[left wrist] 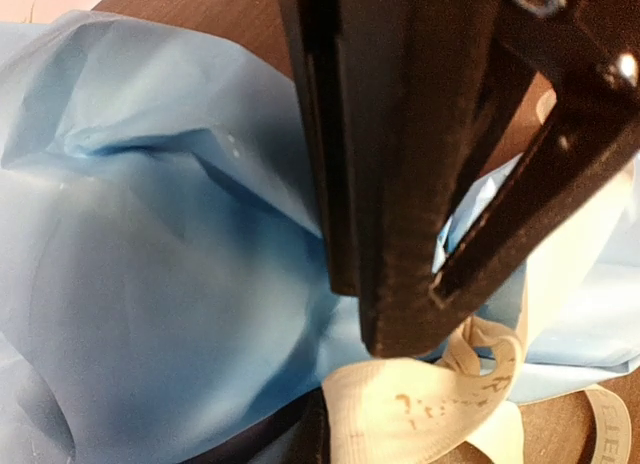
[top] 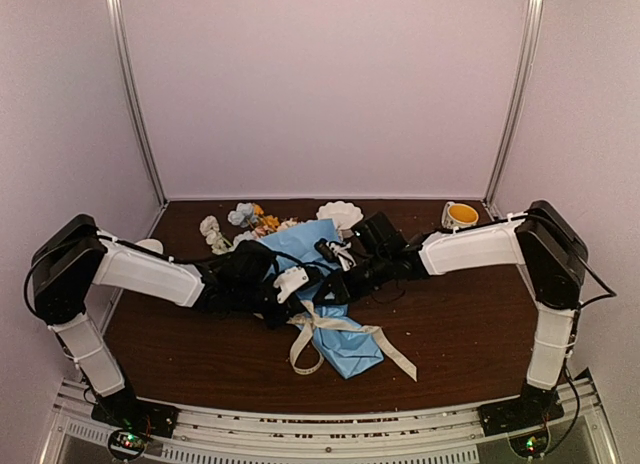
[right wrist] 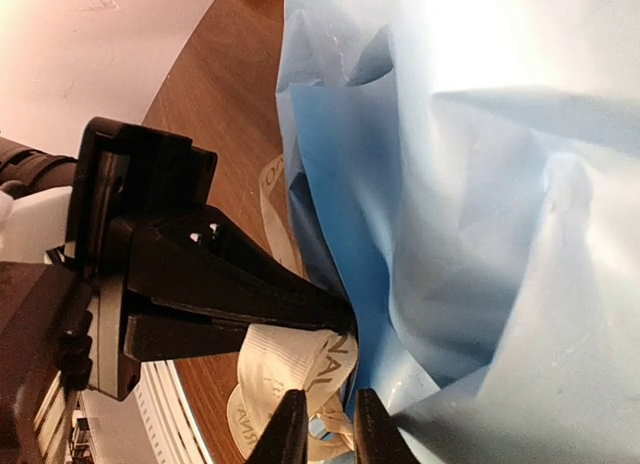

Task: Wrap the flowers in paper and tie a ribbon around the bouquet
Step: Tie the half-tied ribbon around the folded bouquet.

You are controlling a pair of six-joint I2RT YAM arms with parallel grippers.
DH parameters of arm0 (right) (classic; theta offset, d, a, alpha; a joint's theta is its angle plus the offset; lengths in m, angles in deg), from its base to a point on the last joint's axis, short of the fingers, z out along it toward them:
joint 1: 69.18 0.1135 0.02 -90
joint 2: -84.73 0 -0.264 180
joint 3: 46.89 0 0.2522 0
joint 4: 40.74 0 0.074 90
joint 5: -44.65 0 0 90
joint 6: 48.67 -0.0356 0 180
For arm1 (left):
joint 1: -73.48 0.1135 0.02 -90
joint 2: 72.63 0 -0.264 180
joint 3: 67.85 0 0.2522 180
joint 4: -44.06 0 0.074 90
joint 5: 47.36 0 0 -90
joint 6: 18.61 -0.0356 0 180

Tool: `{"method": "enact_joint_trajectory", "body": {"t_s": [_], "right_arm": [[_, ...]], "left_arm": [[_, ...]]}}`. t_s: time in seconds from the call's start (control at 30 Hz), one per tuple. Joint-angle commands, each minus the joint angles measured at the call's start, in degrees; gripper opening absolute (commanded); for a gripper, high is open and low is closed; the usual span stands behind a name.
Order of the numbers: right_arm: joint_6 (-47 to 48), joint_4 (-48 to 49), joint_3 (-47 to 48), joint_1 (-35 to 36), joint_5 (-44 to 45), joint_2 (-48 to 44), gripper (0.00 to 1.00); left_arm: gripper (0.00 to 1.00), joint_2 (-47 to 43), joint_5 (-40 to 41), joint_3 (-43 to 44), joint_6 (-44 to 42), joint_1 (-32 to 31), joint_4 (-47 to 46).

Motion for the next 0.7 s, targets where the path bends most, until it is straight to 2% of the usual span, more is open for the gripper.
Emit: {"method": "enact_joint_trajectory", "body": {"t_s": [0.0,0.3,0.47,0.57,0.67], "right_arm": [[-0.9,-0.2,2.3,0.6,1.5,2.3,0.19],[-1.4,-2.3,4.5,1.1,4.8,4.7,0.18],[-1.9,-0.9,4.7,1.3,2.3,5.5,0.18],[-2.7,1.8,4.1,1.4,-2.0,5.7,0.23],[-2.0,0.3,4.9,1.6,-2.5,6.5,0.25]], "left_arm": [[0.0,-2.3,0.6,-1.4,1.2,0.1,-3.5],[0.0,-2.6,0.8,-1.9,1.7,0.1,-4.3],[0.0,-2.2,0.8,-1.8,1.7,0.1,-4.5],[0.0,-2.1,0.8,-1.7,1.7,0.1,-4.4],[0.0,-2.0,0.8,-1.6,1.8,0.1,-4.4]]}}
